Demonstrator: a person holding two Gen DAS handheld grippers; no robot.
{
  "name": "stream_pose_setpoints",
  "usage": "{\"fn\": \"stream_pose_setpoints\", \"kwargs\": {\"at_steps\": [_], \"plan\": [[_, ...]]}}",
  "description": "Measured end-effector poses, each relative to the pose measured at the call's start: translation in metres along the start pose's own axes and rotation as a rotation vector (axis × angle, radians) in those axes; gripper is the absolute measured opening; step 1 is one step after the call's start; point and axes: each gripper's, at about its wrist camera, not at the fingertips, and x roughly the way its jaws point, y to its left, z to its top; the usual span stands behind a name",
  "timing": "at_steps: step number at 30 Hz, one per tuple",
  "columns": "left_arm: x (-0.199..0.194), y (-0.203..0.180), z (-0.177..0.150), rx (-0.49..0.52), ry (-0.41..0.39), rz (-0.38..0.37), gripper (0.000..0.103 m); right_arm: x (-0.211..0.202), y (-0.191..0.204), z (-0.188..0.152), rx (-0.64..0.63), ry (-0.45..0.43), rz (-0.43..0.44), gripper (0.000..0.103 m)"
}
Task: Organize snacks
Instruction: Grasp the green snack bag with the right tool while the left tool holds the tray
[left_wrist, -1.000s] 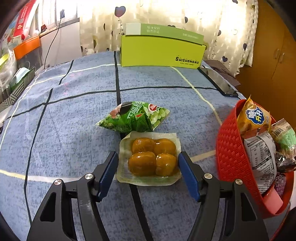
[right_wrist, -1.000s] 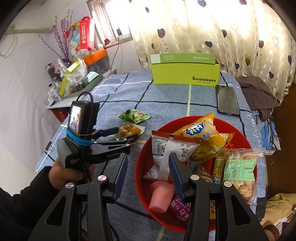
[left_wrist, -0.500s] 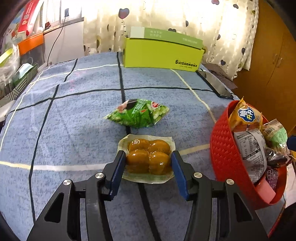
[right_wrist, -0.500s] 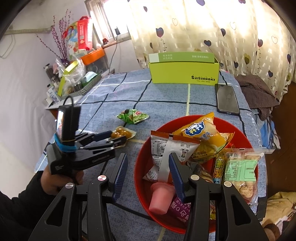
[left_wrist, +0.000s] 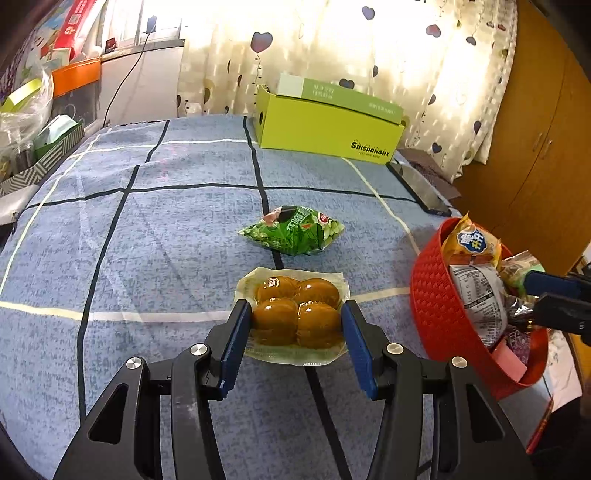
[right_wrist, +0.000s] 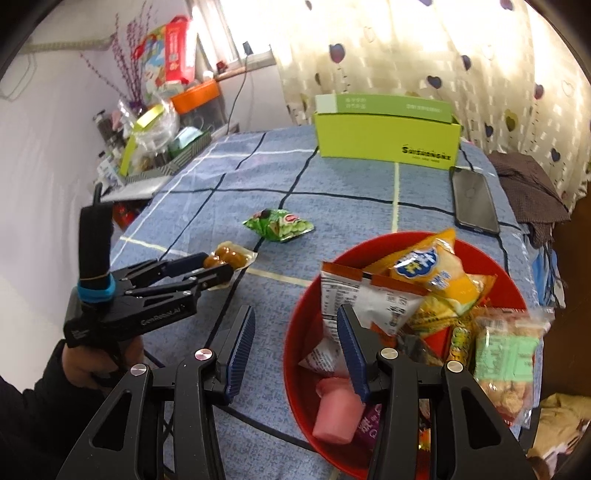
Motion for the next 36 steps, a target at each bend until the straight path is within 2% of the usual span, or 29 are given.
{"fn": "stream_pose_setpoints", "kwargs": {"at_steps": [4,9,12,21,31,36], "plan": [[-0.006,0.007,-0.001,-0.012,-0.015,-0.020,0.051,0.007,0.010,0.015,-0.048,0.033,-0.006,0.046],[-0.016,0.021,-0.003,-0.039,-0.037,-0.032,0.051,0.023,0.026,0.044,-0.168,0.074,-0.033,0.054],[-0.021,0.032,-0.004,-0.064,-0.048,-0.037,0.051,0.041,0.038,0.060,-0.258,0.118,-0.045,0.057],[-0.035,0.051,-0.011,-0.100,-0.072,-0.054,0.051,0.105,0.052,0.086,-0.447,0.271,-0.096,0.058],[-0.035,0.063,-0.013,-0.136,-0.072,-0.079,0.051,0.161,0.049,0.108,-0.507,0.397,-0.107,0.058],[-0.035,0.069,-0.015,-0.152,-0.075,-0.089,0.051,0.180,0.056,0.113,-0.535,0.429,-0.096,0.058]]}}
